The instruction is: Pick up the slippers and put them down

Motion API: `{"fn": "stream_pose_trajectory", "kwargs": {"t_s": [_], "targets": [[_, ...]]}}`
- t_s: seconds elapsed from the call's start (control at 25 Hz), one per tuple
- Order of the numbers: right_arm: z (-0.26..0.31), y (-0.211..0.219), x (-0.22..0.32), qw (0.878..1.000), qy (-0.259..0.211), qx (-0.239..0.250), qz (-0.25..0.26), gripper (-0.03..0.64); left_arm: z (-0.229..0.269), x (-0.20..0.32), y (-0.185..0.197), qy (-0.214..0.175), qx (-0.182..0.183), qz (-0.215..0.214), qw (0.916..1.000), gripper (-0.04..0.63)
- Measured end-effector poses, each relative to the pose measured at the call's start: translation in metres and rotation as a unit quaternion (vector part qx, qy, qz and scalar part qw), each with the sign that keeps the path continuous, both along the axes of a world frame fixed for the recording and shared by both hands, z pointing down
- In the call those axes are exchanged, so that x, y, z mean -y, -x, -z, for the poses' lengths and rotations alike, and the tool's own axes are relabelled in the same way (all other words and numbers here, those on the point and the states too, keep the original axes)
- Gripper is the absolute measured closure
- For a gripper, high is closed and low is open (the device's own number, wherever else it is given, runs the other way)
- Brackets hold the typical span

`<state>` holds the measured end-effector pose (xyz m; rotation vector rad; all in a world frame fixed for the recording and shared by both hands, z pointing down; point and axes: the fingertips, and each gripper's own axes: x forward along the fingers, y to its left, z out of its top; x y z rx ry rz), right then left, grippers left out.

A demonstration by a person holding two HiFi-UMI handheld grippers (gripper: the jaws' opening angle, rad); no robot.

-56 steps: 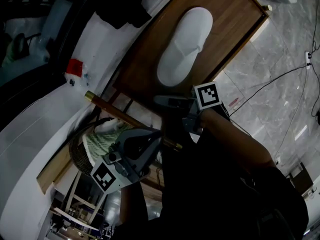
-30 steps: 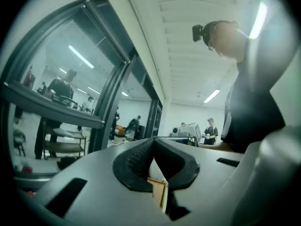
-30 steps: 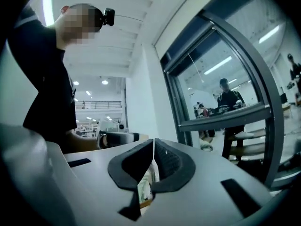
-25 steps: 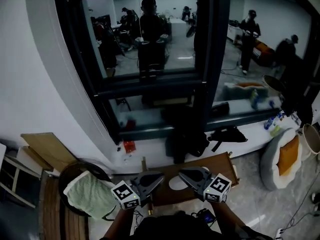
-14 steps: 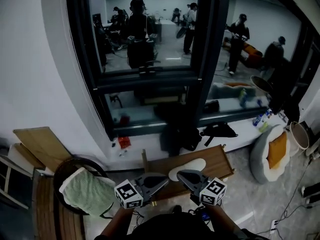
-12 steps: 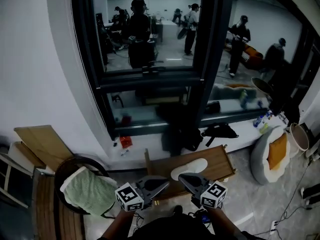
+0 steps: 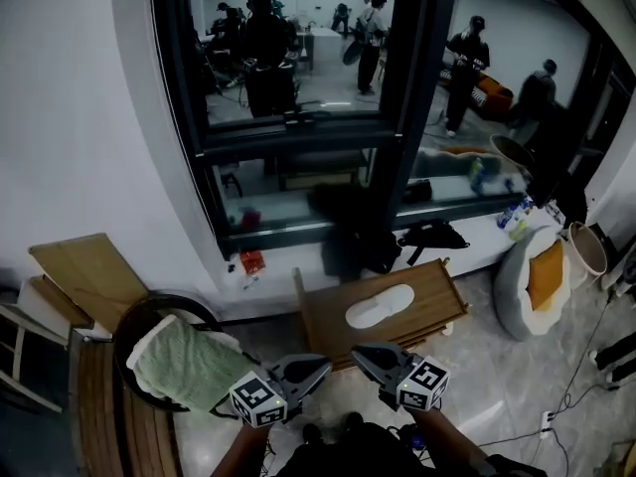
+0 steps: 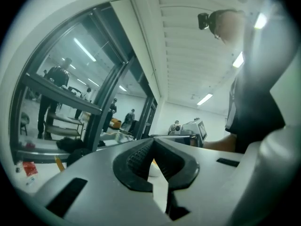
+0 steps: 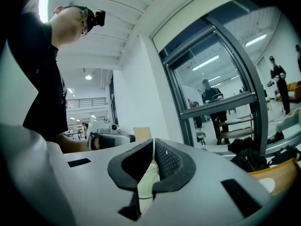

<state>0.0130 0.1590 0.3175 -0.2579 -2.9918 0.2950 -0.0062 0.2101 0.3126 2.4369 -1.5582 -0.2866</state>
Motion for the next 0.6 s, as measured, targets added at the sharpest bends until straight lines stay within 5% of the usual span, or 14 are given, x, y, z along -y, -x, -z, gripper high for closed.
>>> {"fn": "stream_pose_trajectory", "kwargs": {"t_s": [0.48,0.6], "targets": [[0.01,-0.095,0.003,0.999,0.015,0.008,0.028,0.589,0.032,0.005,-0.1,-0.016,0.06,-0.026,0.9977,0.584],[0.0,-0.122,0.007,0.999,0.033,-0.001,0.023,0.589,0.041,-0.005,-0.126,-0.042,0.044,-0.035,0.9976,0.584]]}}
